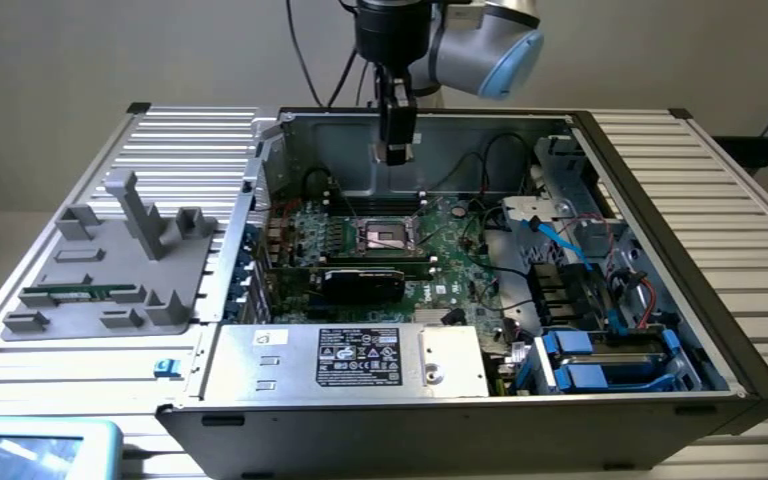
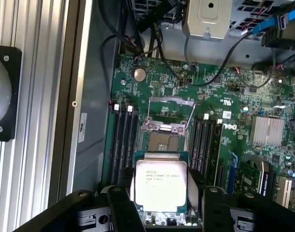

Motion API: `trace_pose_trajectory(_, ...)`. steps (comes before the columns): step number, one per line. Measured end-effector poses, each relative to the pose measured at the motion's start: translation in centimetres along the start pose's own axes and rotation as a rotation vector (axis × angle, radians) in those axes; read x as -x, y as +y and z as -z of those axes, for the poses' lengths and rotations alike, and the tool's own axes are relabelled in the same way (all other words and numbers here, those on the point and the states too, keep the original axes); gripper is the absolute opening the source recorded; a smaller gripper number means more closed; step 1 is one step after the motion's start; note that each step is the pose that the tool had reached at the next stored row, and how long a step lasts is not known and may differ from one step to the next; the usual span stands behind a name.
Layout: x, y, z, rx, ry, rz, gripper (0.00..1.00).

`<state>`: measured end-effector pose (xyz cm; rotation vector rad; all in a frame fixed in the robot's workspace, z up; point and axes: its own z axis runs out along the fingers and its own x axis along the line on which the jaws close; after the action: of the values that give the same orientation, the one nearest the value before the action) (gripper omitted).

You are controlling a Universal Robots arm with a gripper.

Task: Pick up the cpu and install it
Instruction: 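Place the cpu into insertion slot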

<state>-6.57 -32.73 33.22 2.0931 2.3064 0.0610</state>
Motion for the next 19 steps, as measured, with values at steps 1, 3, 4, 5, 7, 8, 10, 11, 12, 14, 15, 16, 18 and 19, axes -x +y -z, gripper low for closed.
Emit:
trace_pose_trajectory(1, 0.0, -0.02, -0.18, 0.0000, 0.0000, 0.000, 0.53)
trace_pose_trajectory(3, 0.1, -0.06, -0.54, -0.0001, -0.0003, -0.004, 0.53)
trace_pose_trajectory(4, 0.1, -0.08, -0.72, 0.0000, -0.0005, -0.010, 0.53)
trace_pose_trajectory(5, 0.2, -0.09, -0.90, 0.0001, -0.0008, -0.016, 0.53)
trace_pose_trajectory(7, 0.4, -0.12, -1.25, 0.0001, -0.0014, -0.028, 0.53)
trace_pose_trajectory(8, 0.4, -0.13, -1.44, 0.0002, -0.0015, -0.032, 0.53)
trace_pose_trajectory(10, 0.5, -0.17, -1.81, 0.0003, -0.0018, -0.040, 0.53)
trace_pose_trajectory(11, 0.5, -0.18, -1.99, 0.0003, -0.0020, -0.043, 0.53)
trace_pose_trajectory(12, 0.5, -0.21, -2.17, 0.0002, -0.0021, -0.044, 0.53)
trace_pose_trajectory(14, 0.5, -0.32, -2.53, 0.0003, -0.0021, -0.045, 0.53)
trace_pose_trajectory(15, 0.5, -0.40, -2.71, 0.0003, -0.0021, -0.045, 0.53)
trace_pose_trajectory(16, 0.5, -0.47, -2.88, 0.0003, -0.0021, -0.045, 0.53)
trace_pose_trajectory(18, 0.4, -0.60, -3.25, 0.0003, -0.0021, -0.045, 0.53)
trace_pose_trajectory(19, 0.4, -0.66, -3.42, 0.0003, -0.0022, -0.045, 0.53)
